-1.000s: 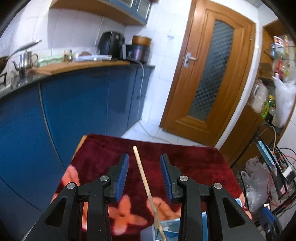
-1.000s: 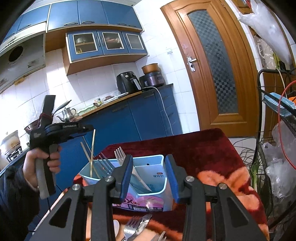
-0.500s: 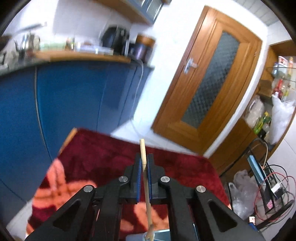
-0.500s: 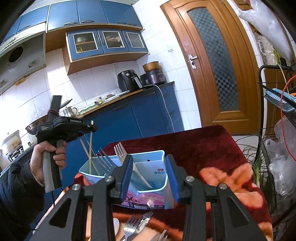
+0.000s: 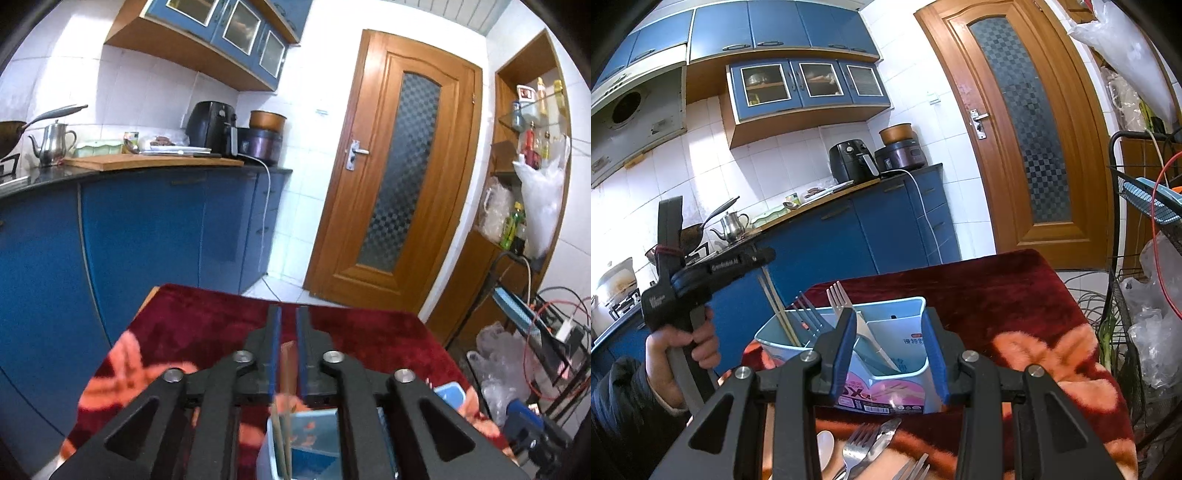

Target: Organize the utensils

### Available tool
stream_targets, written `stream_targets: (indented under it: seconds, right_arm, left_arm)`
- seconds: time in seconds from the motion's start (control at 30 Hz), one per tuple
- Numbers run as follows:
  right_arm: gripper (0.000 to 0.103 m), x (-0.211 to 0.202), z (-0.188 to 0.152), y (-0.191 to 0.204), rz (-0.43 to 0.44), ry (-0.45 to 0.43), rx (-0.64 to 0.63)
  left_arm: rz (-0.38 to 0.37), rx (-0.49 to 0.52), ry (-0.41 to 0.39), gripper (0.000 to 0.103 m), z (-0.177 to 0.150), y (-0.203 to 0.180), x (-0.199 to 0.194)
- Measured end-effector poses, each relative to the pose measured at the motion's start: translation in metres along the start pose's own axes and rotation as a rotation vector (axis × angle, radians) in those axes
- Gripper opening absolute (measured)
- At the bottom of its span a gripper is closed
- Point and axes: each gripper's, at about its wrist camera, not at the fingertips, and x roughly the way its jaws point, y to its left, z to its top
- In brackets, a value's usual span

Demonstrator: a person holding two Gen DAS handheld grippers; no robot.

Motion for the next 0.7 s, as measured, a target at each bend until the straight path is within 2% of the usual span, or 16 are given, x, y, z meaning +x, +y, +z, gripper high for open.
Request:
stream_targets:
  seconds: [0.07,0.17,0.47,0.7]
  right_arm:
    - [0.04,-0.002,0.0,0.0,0.0,0.003,0.0]
    - [0.04,-0.006,-0.001,0.001,0.001,0.006,0.002]
    - [0.041,-0.028,-0.002,0.012,-0.013,0.014,-0.008]
    - [0.043,-0.048,-0.009,0.02,-0.032,0.049,-0.008]
  left_arm:
    - [-0.003,0.015,0.005,0.028,-0.003,-0.001,-0.006]
    - [-0.01,0.03,-0.002,0.032,-0.006,0.0,-0.019]
    - [0.015,0.04,0.034,0.033,-0.02,0.005,-0.063]
    - [0.02,0.049,0.104,0.033,-0.041,0.002,-0.094]
